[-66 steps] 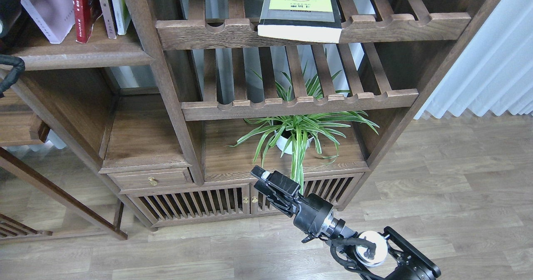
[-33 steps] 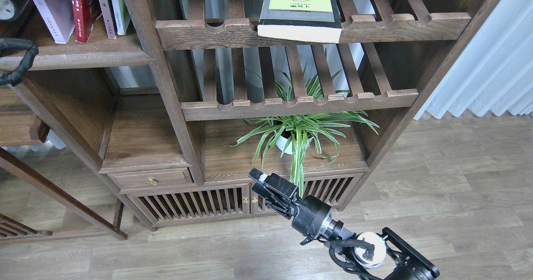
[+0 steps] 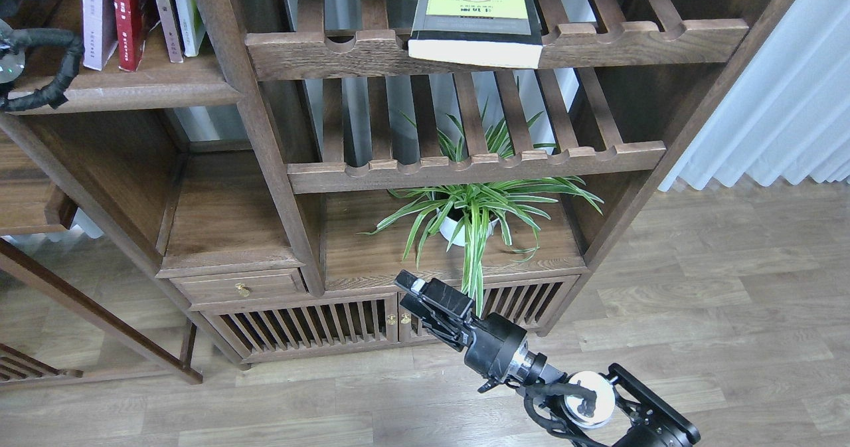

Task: Organize books on shelf

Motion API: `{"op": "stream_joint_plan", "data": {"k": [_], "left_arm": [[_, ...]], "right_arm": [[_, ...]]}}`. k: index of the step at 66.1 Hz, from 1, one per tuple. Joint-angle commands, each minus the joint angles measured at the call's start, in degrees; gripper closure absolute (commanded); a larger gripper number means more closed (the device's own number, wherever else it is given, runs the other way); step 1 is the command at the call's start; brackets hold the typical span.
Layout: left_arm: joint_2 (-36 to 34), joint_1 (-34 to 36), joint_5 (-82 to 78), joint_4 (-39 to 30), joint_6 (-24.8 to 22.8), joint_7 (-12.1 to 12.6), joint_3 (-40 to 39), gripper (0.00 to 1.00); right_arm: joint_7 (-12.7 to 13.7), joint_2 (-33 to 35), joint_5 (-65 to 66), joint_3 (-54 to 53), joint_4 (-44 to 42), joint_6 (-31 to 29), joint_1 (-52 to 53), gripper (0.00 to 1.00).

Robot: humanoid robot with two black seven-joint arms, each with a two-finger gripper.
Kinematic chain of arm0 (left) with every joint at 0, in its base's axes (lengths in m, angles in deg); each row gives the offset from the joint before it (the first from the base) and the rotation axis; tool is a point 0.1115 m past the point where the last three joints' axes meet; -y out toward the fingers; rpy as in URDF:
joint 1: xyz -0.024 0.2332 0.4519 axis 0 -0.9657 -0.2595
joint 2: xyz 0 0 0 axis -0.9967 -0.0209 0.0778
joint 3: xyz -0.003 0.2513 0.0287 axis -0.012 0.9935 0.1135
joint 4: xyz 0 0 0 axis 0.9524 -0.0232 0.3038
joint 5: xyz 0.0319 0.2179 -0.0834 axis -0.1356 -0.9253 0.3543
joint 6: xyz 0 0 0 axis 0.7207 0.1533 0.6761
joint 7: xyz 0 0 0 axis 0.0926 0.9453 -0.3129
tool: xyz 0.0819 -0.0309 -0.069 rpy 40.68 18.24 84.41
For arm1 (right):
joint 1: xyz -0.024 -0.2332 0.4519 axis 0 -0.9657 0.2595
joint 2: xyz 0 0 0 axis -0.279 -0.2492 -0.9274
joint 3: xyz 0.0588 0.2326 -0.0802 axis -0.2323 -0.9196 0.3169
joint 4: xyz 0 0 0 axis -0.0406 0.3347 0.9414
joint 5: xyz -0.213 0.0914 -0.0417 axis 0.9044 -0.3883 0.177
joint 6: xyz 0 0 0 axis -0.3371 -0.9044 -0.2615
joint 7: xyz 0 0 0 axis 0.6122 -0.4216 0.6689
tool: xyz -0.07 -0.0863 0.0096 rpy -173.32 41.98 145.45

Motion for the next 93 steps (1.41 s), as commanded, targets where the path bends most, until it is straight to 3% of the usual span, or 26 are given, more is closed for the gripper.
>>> {"op": "stream_joint_plan", "data": {"k": [1, 19, 30, 39, 40, 50, 63, 93], "left_arm": [[-0.7, 0.0, 0.0, -0.4, -2.2, 0.2, -2.3, 0.10], [-2.7, -2.1, 0.6, -1.9, -9.9, 1.0, -8.3, 0.07], [-3.0, -8.7, 0.6, -3.7, -14.6, 1.0, -16.4, 0.04], [-2.3, -14.7, 0.6, -5.6, -23.3, 1.1, -23.3, 0.04], [-2.2, -15.4, 0.9, -5.5, -27.9, 1.1, -24.6, 0.03], [-1.7, -15.7, 4.7, -5.3, -35.8, 1.1, -24.9, 0.03], [-1.8, -15.7, 4.7, -5.4, -40.9, 0.8, -27.1, 0.00], [2.4, -18.3, 9.3, -5.9, -40.9, 0.3, -29.7, 0.00]], "right_arm": [[0.0, 0.0, 0.0, -0.1, 0.0, 0.0, 0.0, 0.19], [0.1, 0.0, -0.1, -0.4, 0.1, -1.6, -0.1, 0.19], [0.0, 0.0, -0.4, -0.4, 1.3, -2.0, -0.1, 0.14], [0.0, 0.0, -0.5, -0.8, 2.2, -2.1, -0.1, 0.10], [0.0, 0.0, -0.6, -0.8, 2.8, -2.3, 0.0, 0.08], [0.0, 0.0, -0.7, -0.9, 3.8, -2.4, 0.0, 0.06], [-0.1, 0.0, -1.3, -0.9, 5.9, -2.5, 0.0, 0.02], [-0.2, 0.0, -3.7, -5.1, 14.9, -4.6, 0.6, 0.02]]}}
